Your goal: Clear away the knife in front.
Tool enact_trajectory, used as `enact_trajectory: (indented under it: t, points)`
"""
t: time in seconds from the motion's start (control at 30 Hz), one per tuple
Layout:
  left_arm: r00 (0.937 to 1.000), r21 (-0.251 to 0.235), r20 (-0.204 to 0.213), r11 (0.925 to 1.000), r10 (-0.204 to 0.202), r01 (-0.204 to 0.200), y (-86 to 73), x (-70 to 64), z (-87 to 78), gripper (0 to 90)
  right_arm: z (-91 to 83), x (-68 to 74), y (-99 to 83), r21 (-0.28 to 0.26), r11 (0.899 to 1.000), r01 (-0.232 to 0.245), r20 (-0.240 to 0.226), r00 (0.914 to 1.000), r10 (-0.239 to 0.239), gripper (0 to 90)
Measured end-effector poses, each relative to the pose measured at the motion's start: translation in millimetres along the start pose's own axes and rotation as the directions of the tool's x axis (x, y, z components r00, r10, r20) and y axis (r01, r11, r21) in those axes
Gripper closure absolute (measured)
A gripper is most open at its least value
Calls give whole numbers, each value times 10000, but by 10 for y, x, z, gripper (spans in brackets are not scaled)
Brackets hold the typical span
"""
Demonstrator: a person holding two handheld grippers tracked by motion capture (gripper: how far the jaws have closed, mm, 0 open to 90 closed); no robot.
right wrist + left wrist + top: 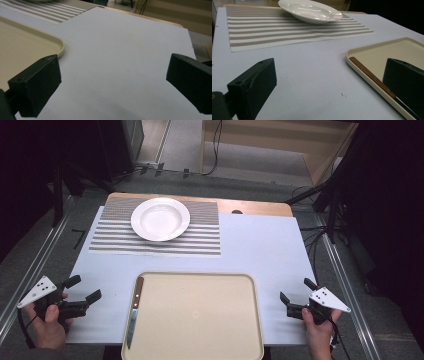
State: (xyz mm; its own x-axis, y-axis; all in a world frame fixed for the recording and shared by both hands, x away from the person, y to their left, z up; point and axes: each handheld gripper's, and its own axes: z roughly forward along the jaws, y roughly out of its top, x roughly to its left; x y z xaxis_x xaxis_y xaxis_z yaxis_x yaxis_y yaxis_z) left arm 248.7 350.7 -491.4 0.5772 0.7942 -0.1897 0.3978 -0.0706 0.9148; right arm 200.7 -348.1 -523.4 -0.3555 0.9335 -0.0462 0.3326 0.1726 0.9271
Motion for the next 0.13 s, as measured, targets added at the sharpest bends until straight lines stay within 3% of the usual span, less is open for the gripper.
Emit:
enact_trajectory:
  t: [0.13]
  points:
    - [10000,15,1,10000,1,-1,0,-2,5,0,0,0,0,3,10000,11,7,10000,-11,0]
